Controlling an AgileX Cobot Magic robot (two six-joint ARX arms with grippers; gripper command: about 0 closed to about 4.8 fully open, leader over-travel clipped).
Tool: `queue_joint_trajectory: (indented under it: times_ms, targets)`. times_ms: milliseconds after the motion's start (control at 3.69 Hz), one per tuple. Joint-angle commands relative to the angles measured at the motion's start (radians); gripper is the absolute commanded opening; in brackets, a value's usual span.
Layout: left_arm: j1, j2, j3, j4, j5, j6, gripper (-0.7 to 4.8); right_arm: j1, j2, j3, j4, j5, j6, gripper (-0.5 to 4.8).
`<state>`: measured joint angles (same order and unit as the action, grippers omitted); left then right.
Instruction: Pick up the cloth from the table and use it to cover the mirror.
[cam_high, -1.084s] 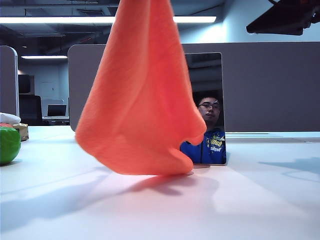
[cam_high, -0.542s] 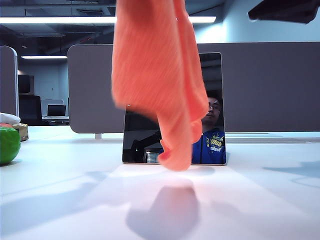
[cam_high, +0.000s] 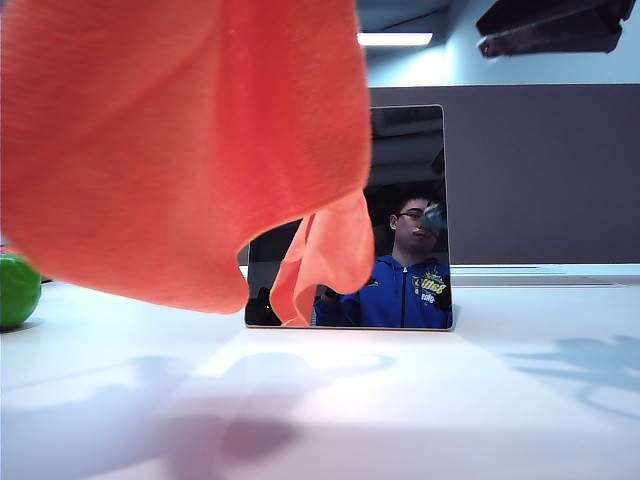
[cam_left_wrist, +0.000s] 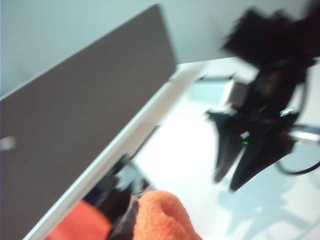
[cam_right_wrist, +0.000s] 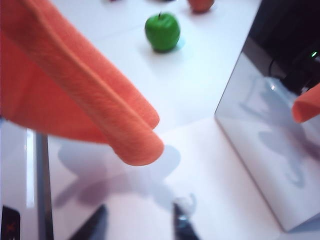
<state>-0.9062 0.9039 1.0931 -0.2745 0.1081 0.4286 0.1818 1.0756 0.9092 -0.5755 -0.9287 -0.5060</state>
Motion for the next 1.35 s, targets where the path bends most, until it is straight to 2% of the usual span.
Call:
queue_joint_trajectory:
  times_ms: [271, 542, 813, 1084, 1354]
  targets:
    - [-0.001, -0.052, 0.007, -0.037, 0.215, -0.047, -0.06, 0.044, -0.003, 0.003, -0.185, 0.152, -0.218, 2.44]
    - [-0.001, -0.061, 0.007, -0.043, 0.223, -0.047, -0.06, 0.044, -0.003, 0.002, -0.222, 0.14, -0.262, 2.45]
    - [-0.001, -0.061, 0.006, -0.043, 0.236, -0.072, -0.06, 0.044, -0.002, 0.001, -0.257, 0.107, -0.373, 2.85]
    - [-0.001, -0.061, 0.006, 0.007, 0.238, -0.133, -0.06, 0.044, 0.004, 0.001, -0.212, 0.053, -0.393, 3.11]
    - [-0.002, -0.061, 0.006, 0.093, 0.317, -0.192, -0.06, 0.055, 0.006, 0.001, -0.16, 0.003, -0.393, 3.11]
